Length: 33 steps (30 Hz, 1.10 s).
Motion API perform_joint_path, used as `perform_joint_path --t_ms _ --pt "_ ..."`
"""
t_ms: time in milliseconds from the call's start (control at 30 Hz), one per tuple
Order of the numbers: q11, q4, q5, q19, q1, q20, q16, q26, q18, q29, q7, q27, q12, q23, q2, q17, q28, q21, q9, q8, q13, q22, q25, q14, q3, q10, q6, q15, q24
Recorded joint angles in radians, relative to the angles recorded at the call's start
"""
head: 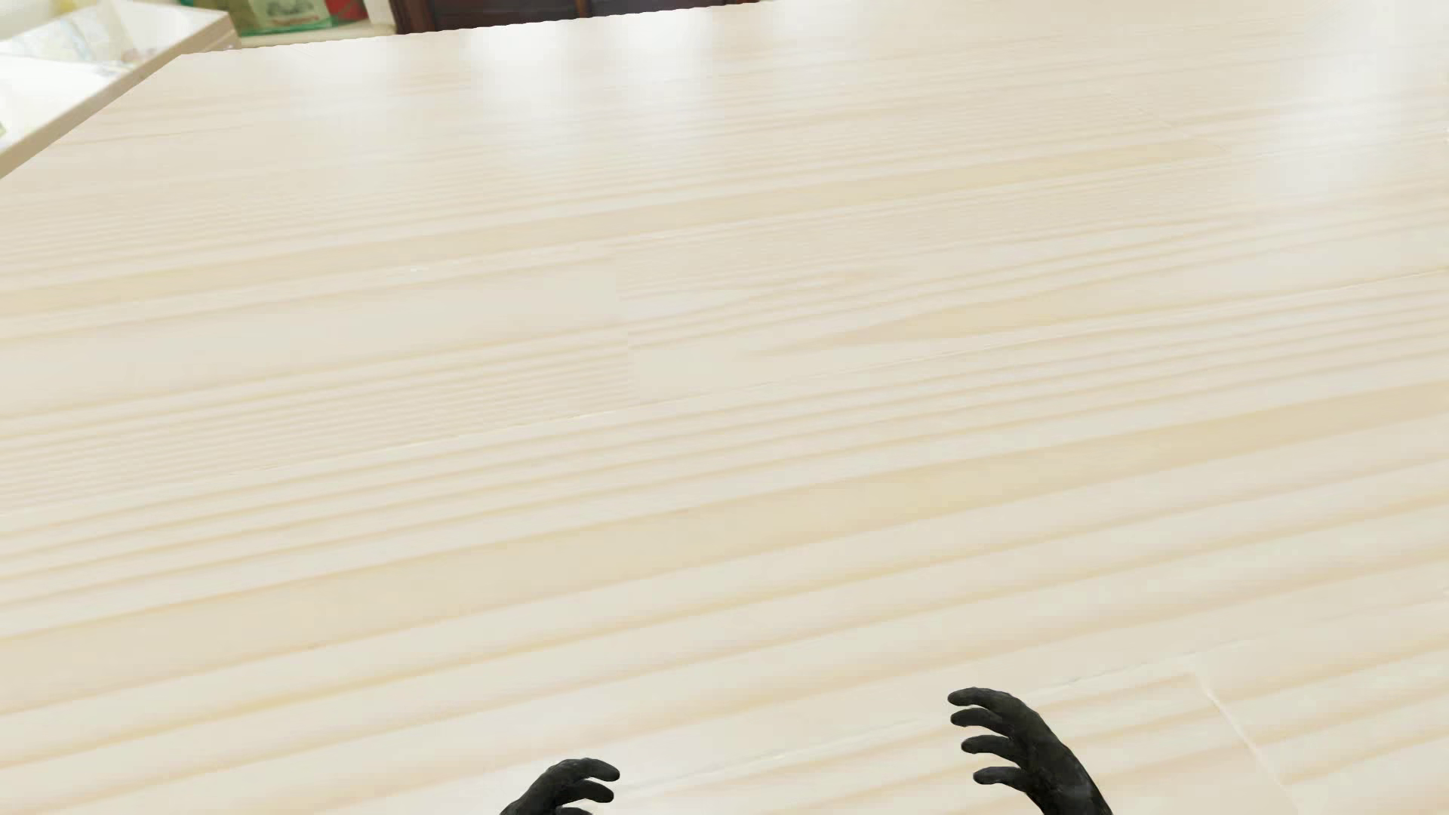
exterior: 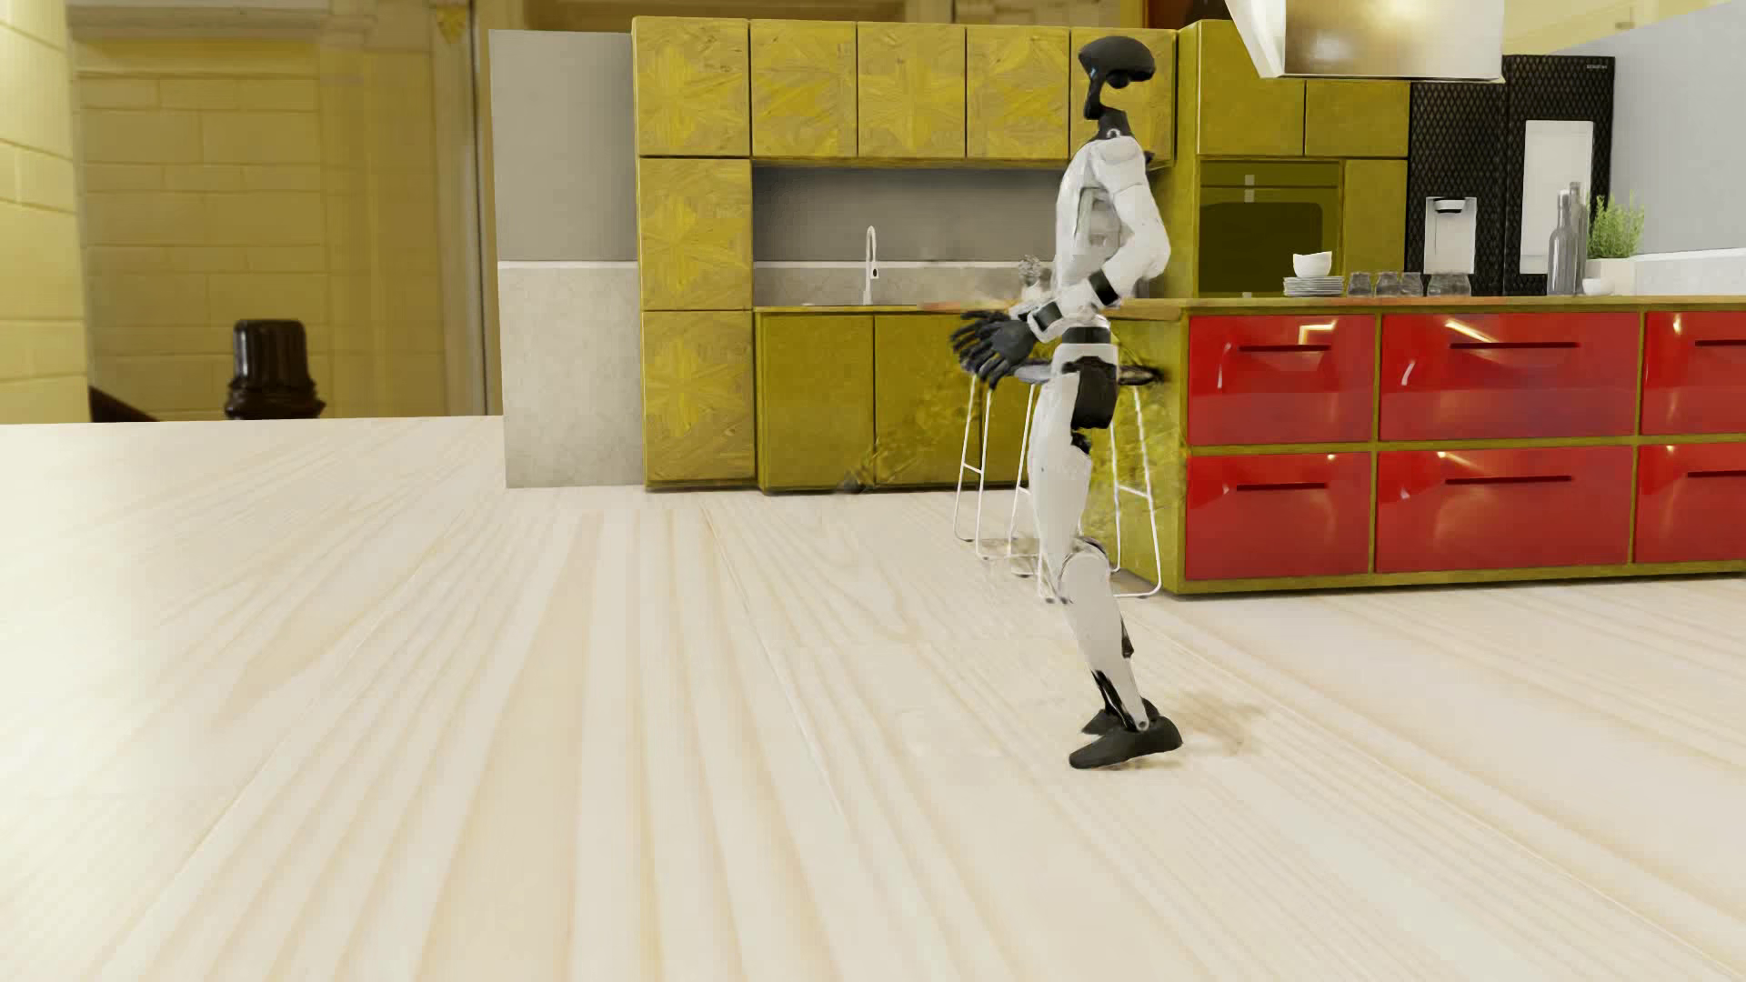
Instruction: Reach down
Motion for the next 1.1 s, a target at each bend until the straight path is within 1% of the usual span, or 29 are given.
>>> perform_joint_path --t_ms 33,233,267,300,367,400,433,467,500,533,567,600,633,667,700,767,800,833,900,933,1000,1100 --pt "0.001 0.001 0.0 0.0 0.001 -0.033 0.024 0.0 0.0 0.0 0.0 0.0 -0.023 0.003 -0.004 0.006 0.0 0.0 0.001 0.0 -0.001 -0.013 0.0 0.003 0.002 0.003 -0.002 0.003 0.0" --pt "-0.001 -0.005 -0.005 0.0 -0.01 -0.017 0.011 0.0 0.0 0.0 0.0 0.0 -0.02 0.002 -0.013 0.008 0.0 -0.004 0.005 0.0 -0.002 -0.006 0.0 0.004 -0.005 0.014 -0.007 0.01 0.0" --pt "0.01 0.009 0.012 0.0 0.022 -0.022 0.018 0.0 0.0 0.0 0.0 0.0 -0.024 0.005 -0.001 0.008 0.0 0.0 0.035 0.0 -0.01 -0.006 0.0 0.043 0.021 -0.065 -0.002 0.004 0.0" --pt "0.013 0.005 0.009 0.0 0.022 -0.018 0.022 0.0 0.0 0.0 0.0 0.0 -0.025 0.012 -0.009 0.009 0.0 -0.004 0.038 0.0 -0.011 -0.007 0.0 0.056 0.027 -0.071 -0.005 0.007 0.0" --pt "0.011 0.004 0.01 0.0 0.011 0.0 0.021 0.0 0.0 0.0 0.0 0.0 -0.023 0.02 -0.017 0.007 0.0 -0.002 0.046 0.0 -0.01 0.003 0.0 0.042 0.024 -0.078 -0.008 0.01 0.0" --pt "0.01 0.003 0.011 0.0 0.005 0.006 0.02 0.0 0.0 0.0 0.0 0.0 -0.026 0.018 -0.02 0.001 0.0 -0.001 0.054 0.0 -0.008 0.005 0.0 0.014 0.021 0.02 -0.006 0.015 0.0" --pt "0.012 0.003 0.008 0.0 0.004 0.013 0.021 0.0 0.0 0.0 0.0 0.0 -0.028 0.018 -0.026 -0.003 0.0 0.004 0.064 0.0 -0.009 0.002 0.0 0.049 0.025 -0.067 -0.01 0.018 0.0" --pt "0.014 0.003 0.01 0.0 0.003 0.026 0.015 0.0 0.0 0.0 0.0 0.0 -0.034 0.019 -0.03 -0.006 0.0 0.008 0.081 0.0 -0.013 0.006 0.0 0.047 0.028 -0.079 -0.009 0.024 0.0" --pt "0.015 0.001 0.009 0.0 -0.014 0.026 0.02 0.0 0.0 0.0 0.0 0.0 -0.051 0.026 -0.047 -0.011 0.0 0.015 0.095 0.0 -0.03 0.006 0.0 0.02 0.025 0.003 -0.012 0.035 0.0" --pt "0.016 0.0 0.008 0.0 -0.018 0.032 0.02 0.0 0.0 0.0 0.0 0.0 -0.064 0.03 -0.052 -0.014 0.0 0.027 0.119 0.0 -0.045 0.005 0.0 0.018 0.026 0.0 -0.015 0.044 0.0" --pt "0.026 0.005 0.013 0.0 -0.022 0.031 0.023 0.0 0.0 0.0 0.0 0.0 -0.086 0.037 -0.067 -0.016 0.0 0.03 0.152 0.0 -0.07 0.012 0.0 0.021 0.035 0.004 -0.017 0.055 0.0" --pt "-0.017 0.006 0.015 0.0 -0.032 0.028 0.031 0.0 0.0 0.0 0.0 0.0 -0.115 0.049 -0.08 -0.019 0.0 0.042 0.191 0.0 -0.097 0.021 0.0 0.025 0.035 0.004 -0.021 0.075 0.0" --pt "0.264 0.015 0.02 0.0 -0.065 0.019 0.032 0.0 0.0 0.0 0.0 0.0 -0.151 0.064 -0.118 -0.024 0.0 0.051 0.212 0.0 -0.129 0.046 0.0 0.035 0.038 0.006 -0.018 0.122 0.0" --pt "0.273 0.007 0.015 0.0 -0.087 0.012 0.041 0.0 0.0 0.0 0.0 0.0 -0.191 0.084 -0.139 -0.022 0.0 0.067 0.253 0.0 -0.173 0.059 0.0 0.059 0.025 -0.003 -0.027 0.117 0.0" --pt "0.285 0.009 0.016 0.0 -0.138 0.017 0.043 0.0 0.0 0.0 0.0 0.0 -0.229 0.09 -0.193 -0.026 0.0 0.073 0.282 0.0 -0.207 0.079 0.0 0.091 0.023 -0.006 -0.027 0.099 0.0" --pt "0.31 0.012 0.016 0.0 -0.21 0.003 0.067 0.0 0.0 0.0 0.0 0.0 -0.307 0.116 -0.284 -0.029 0.0 0.098 0.369 0.0 -0.306 0.093 0.0 0.138 0.021 -0.004 -0.035 0.096 0.0" --pt "0.317 0.02 0.021 0.0 -0.234 -0.013 0.07 0.0 0.0 0.0 0.0 0.0 -0.368 0.131 -0.312 -0.028 0.0 0.102 0.429 0.0 -0.359 0.107 0.0 0.161 0.019 -0.001 -0.034 0.101 0.0" --pt "0.332 0.016 0.014 0.0 -0.283 -0.04 0.088 0.0 0.0 0.0 0.0 0.0 -0.404 0.129 -0.363 -0.033 0.0 0.12 0.474 0.0 -0.416 0.074 0.0 0.187 0.015 0.001 -0.037 0.107 0.0" --pt "0.356 0.022 0.012 0.0 -0.353 -0.08 0.096 0.0 0.0 0.0 0.0 0.0 -0.542 0.186 -0.441 -0.034 0.0 0.134 0.598 0.0 -0.556 0.128 0.0 0.238 0.014 0.01 -0.034 0.116 0.0" --pt "0.369 0.029 0.016 0.0 -0.389 -0.089 0.097 0.0 0.0 0.0 0.0 0.0 -0.615 0.221 -0.486 -0.036 0.0 0.132 0.598 0.0 -0.631 0.147 0.0 0.259 0.017 0.018 -0.029 0.119 0.0" --pt "0.4 0.037 0.018 0.0 -0.466 -0.126 0.114 0.0 0.0 0.0 0.0 0.0 -0.766 0.304 -0.564 -0.034 0.0 0.144 0.598 0.0 -0.798 0.209 0.0 0.325 0.014 0.037 -0.033 0.123 0.0" --pt "0.478 0.054 0.011 0.0 -0.628 -0.193 0.144 0.0 0.0 0.0 0.0 0.0 -1.017 0.425 -0.707 -0.063 0.0 0.22 0.598 0.0 -1.06 0.333 0.0 0.433 0.005 0.11 -0.039 0.109 0.0"
